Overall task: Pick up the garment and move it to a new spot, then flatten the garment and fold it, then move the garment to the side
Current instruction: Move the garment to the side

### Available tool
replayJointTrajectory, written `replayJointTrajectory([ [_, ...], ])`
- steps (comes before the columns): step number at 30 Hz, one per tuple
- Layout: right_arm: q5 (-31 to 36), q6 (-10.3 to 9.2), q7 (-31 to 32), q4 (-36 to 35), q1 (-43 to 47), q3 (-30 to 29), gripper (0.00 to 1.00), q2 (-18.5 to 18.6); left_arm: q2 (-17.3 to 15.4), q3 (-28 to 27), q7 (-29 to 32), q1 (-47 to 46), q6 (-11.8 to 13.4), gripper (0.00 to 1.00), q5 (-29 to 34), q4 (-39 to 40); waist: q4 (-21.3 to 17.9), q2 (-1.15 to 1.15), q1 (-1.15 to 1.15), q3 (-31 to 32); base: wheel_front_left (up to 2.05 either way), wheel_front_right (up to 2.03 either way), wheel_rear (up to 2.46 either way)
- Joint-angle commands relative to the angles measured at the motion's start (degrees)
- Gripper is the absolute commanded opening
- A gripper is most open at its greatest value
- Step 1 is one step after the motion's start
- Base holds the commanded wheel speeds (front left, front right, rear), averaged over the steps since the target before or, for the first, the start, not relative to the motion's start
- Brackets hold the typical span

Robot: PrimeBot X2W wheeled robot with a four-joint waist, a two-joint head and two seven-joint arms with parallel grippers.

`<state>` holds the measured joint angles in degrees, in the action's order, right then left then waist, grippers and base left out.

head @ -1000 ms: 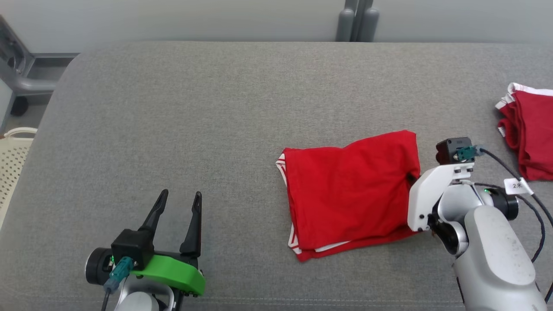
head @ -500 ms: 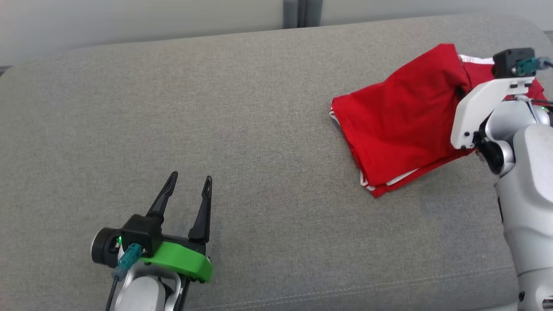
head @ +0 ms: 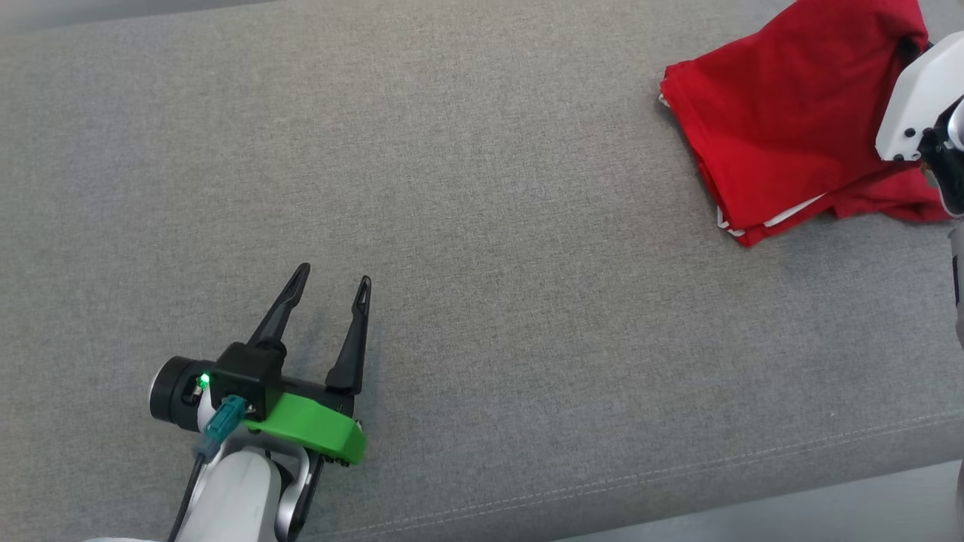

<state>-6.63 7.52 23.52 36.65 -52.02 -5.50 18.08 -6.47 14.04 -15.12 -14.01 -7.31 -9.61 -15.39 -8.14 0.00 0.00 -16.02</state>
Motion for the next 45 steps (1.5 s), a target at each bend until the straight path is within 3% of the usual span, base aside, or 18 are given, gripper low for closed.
replayJointTrajectory([
  [1,0.34,-0.07,-0.54,0.61,-0.45,-0.50,0.00,0.15,-0.69,0.36,0.09,-1.01,-0.16,1.00,0.16,0.03,-0.44,0.00,0.00,-0.94,0.00,0.00,0.00],
  [14,4.13,-0.07,-1.89,1.89,-2.91,-8.78,0.00,3.33,-3.89,1.63,3.04,-1.00,-0.05,1.00,0.74,3.74,-0.63,0.00,0.00,-4.38,0.00,0.00,0.00],
  [31,22.91,-0.08,-12.79,9.45,-9.25,-24.58,0.00,4.52,-7.79,4.30,7.99,-4.40,-0.11,1.00,2.25,12.36,2.04,0.00,0.00,-13.30,0.00,0.00,0.00],
  [32,24.19,-0.08,-13.46,9.94,-9.30,-24.92,0.63,4.24,-7.91,4.47,8.22,-4.54,-0.11,1.00,2.23,12.75,2.22,0.00,0.00,-13.66,0.00,0.00,0.00],
  [33,25.05,-0.07,-14.11,10.47,-9.27,-25.14,1.00,3.87,-8.00,4.58,8.28,-4.56,-0.10,1.00,2.20,13.00,2.36,0.00,0.00,-14.00,0.00,0.00,0.00],
  [45,31.45,-0.08,-18.72,15.77,-9.61,-28.16,1.00,1.95,-7.54,5.54,7.20,-5.04,0.59,1.00,1.40,13.16,2.94,0.00,0.00,-14.02,0.00,0.00,0.00],
])
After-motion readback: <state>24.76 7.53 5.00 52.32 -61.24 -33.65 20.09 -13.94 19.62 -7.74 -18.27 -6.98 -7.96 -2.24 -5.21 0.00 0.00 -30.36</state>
